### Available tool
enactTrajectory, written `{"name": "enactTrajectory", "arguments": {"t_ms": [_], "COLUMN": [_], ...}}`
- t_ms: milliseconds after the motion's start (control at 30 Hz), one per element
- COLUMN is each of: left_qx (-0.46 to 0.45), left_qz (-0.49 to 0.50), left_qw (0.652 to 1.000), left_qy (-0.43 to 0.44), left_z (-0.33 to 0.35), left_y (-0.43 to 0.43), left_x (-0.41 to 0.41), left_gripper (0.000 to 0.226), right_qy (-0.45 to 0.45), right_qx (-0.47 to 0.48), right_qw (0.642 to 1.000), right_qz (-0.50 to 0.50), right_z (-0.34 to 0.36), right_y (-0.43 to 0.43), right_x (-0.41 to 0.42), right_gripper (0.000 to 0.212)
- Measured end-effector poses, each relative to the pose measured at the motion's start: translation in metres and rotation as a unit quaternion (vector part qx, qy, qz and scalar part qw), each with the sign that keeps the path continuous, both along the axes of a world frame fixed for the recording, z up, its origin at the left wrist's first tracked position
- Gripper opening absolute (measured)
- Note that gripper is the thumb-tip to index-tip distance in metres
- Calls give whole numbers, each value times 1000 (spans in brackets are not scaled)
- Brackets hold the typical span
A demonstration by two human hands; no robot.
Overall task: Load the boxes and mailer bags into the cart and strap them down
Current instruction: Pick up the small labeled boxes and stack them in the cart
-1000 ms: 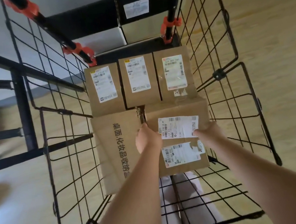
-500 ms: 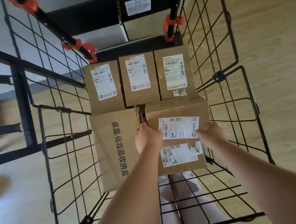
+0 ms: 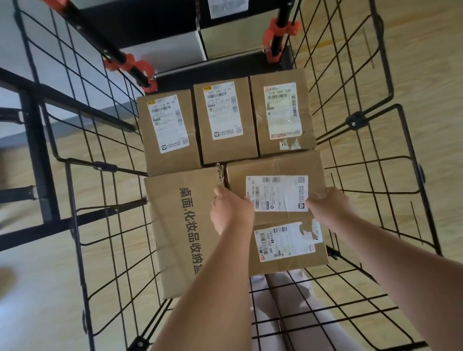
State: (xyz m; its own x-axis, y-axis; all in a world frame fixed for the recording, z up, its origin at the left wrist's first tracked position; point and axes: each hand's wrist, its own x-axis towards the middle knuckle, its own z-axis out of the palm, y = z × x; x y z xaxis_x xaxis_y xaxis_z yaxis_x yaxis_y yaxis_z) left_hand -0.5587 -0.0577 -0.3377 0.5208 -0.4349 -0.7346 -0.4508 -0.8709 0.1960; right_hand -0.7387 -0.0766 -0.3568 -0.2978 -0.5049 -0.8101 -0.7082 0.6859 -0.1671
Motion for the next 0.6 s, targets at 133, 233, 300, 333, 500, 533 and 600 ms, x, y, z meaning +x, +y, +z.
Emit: {"name": "enactTrajectory", "arguments": {"t_ms": [133,233,300,333,500,533,600], "left_qx": [-2,18,31,32,37,42,54], "left_qz": [-1,-16,-22,-24,-59,-61,-62], "left_qw": [1000,999,998,998,996,995,993], "left_qy": [-1,25,42,44,57,67,83], "left_z": [-12,-19,-21,-22,-23,-22,-19], "left_y": [1,5,9,11,14,14,13], "left_x": [-5,-14,-21,-23,-25,-25,-23], "left_gripper": [44,42,39,39,40,42,46], "right_qy": [-14,-10,7,13,5,-10,-38], "right_qx": [-9,12,4,-5,18,39,60], "right_qw": [1000,999,999,1000,998,996,992], "right_qz": [14,28,31,28,65,83,102], "right_z": [-15,-23,-25,-25,-21,-21,-20], "right_y": [-1,2,3,3,3,3,2], "right_x": [7,13,16,16,16,15,14], "right_gripper": [48,55,57,59,52,48,42]}}
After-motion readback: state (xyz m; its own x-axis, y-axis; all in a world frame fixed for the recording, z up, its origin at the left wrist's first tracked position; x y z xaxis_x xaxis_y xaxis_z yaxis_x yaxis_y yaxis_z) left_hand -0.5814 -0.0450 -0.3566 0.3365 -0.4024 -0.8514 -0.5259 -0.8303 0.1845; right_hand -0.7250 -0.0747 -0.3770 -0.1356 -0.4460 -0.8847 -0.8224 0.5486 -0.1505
